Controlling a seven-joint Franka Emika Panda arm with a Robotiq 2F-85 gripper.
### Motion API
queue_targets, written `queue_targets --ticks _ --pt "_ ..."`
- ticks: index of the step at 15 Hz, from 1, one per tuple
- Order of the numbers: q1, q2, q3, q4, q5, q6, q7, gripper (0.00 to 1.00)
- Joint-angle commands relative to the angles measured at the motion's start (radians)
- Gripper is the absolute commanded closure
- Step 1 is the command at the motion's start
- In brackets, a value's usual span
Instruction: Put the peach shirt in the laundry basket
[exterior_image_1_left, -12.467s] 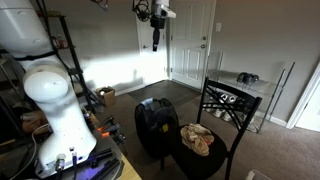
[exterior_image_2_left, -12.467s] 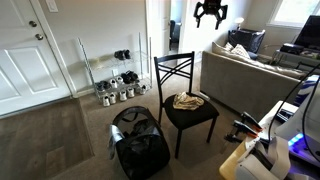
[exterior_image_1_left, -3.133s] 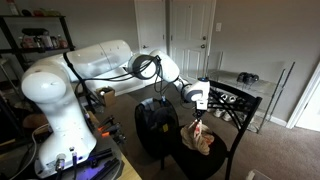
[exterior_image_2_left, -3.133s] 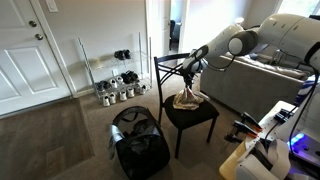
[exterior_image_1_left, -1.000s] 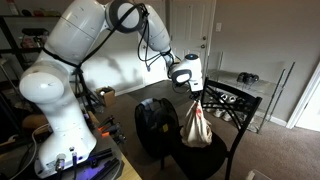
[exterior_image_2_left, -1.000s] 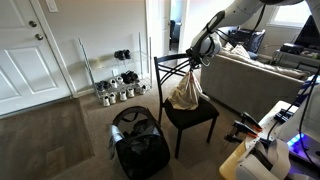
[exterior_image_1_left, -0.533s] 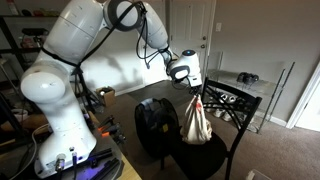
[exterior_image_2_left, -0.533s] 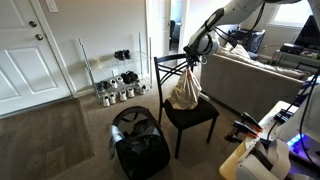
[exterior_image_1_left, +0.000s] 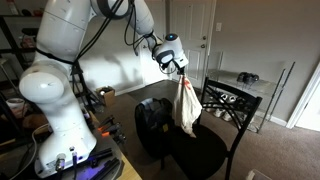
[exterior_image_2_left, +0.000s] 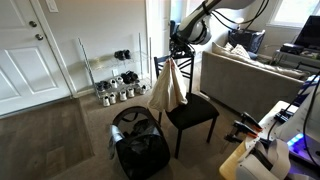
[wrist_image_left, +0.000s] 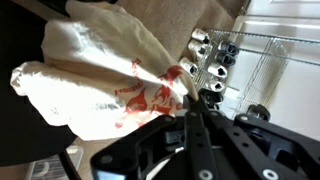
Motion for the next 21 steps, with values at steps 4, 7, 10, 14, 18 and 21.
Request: queue_targets --ticks 4,7,10,14,18,21 --pt "-0.188 -0.087 0.313 -0.106 0.027 0.032 -0.195 1.0" --pt "-0.255 -0.106 0.431 -0.127 0.018 0.028 -0.255 1.0" --pt "-0.31 -0.113 0.533 -0.139 0.015 0.029 -0.305 1.0" --pt "-0.367 -0.107 0.67 -0.153 0.007 0.02 -0.368 1.0" --pt "-0.408 -0.086 0.79 -0.172 -0.003 0.013 -0.422 1.0" --pt "-0.417 -0.066 0.852 -0.174 -0.013 0.006 -0.448 1.0"
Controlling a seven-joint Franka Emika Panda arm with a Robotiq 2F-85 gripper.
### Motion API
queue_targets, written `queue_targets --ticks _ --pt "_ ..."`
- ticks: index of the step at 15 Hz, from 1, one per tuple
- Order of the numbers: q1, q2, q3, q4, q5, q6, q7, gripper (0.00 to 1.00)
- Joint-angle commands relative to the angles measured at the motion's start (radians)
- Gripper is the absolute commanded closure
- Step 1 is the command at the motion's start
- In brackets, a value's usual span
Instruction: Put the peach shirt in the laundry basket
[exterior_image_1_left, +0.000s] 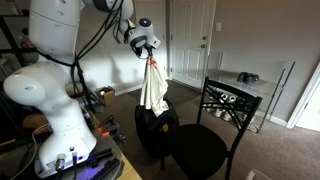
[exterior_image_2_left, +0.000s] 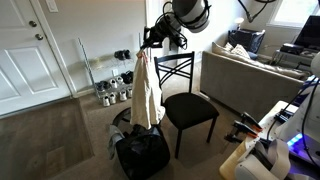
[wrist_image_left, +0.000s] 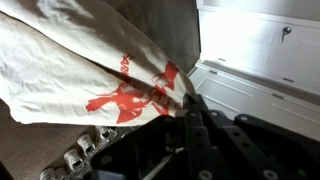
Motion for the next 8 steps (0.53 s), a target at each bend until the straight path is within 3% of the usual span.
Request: queue_targets --ticks 1,6,8 --pt "-0.04 0.017 0.084 -0.014 -0.013 -0.009 -0.061 1.0" --pt "0.068 -0.007 -0.001 0.007 -0.039 0.029 -0.015 1.0" --pt "0.084 0.033 0.004 0.031 -0.049 0.077 -0.041 1.0"
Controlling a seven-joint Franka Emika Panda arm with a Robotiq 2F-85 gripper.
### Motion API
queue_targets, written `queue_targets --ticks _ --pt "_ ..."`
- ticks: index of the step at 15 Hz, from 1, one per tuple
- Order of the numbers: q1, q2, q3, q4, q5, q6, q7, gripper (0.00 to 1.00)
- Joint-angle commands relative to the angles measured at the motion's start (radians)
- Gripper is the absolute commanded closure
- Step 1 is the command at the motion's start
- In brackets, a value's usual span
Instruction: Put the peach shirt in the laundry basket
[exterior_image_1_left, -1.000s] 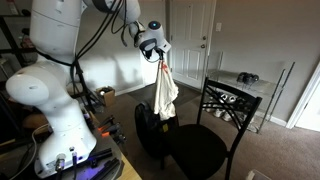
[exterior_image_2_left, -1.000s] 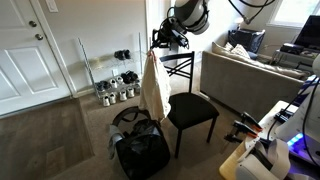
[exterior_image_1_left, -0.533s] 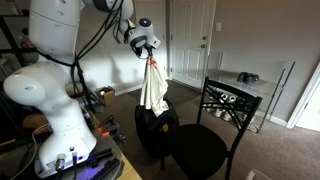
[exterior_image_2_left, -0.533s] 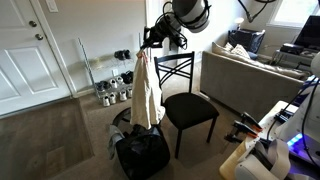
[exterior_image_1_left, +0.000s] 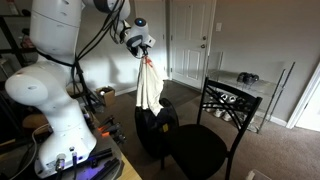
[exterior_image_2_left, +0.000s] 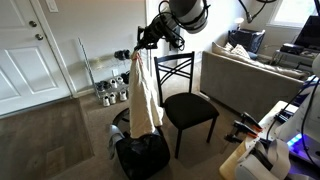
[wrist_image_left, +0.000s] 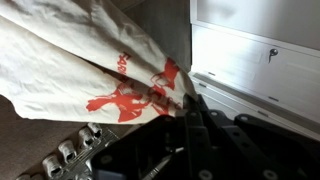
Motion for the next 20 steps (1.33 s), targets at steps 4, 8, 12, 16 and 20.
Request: queue_targets --ticks 4,8,12,16,20 --pt "0.062 0.095 -0.001 0.079 -0.053 0.183 -0.04 1.0" --pt "0.122 0.157 -0.043 0.132 -0.098 0.213 -0.031 1.0" --pt "0.164 0.208 -0.086 0.164 -0.124 0.195 -0.025 1.0" --pt "0.154 0.254 -0.097 0.167 -0.127 0.192 -0.021 1.0" --pt "0.144 0.28 -0.106 0.169 -0.13 0.197 -0.019 1.0"
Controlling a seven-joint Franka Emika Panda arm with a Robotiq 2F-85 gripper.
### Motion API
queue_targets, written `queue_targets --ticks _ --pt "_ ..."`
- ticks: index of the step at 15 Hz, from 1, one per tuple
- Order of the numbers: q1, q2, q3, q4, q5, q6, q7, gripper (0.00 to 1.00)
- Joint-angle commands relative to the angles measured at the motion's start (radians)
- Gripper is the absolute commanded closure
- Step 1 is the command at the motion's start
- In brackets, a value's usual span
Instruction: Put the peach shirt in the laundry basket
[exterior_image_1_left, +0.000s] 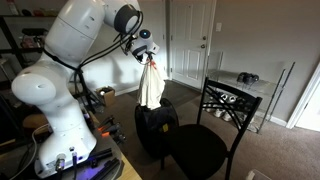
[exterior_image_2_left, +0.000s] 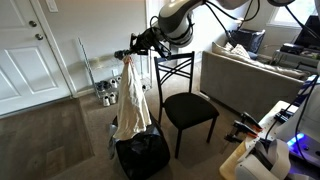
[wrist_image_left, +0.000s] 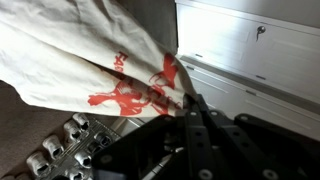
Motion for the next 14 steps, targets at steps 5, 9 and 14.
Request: queue_targets --ticks 5,9,14 --pt "0.008 0.041 -0.008 0.023 0.012 0.028 -0.03 1.0" --pt "0.028 0.046 -0.016 0.038 0.015 0.039 -0.026 1.0" --pt "0.064 0.049 -0.047 0.063 0.02 0.06 -0.009 0.74"
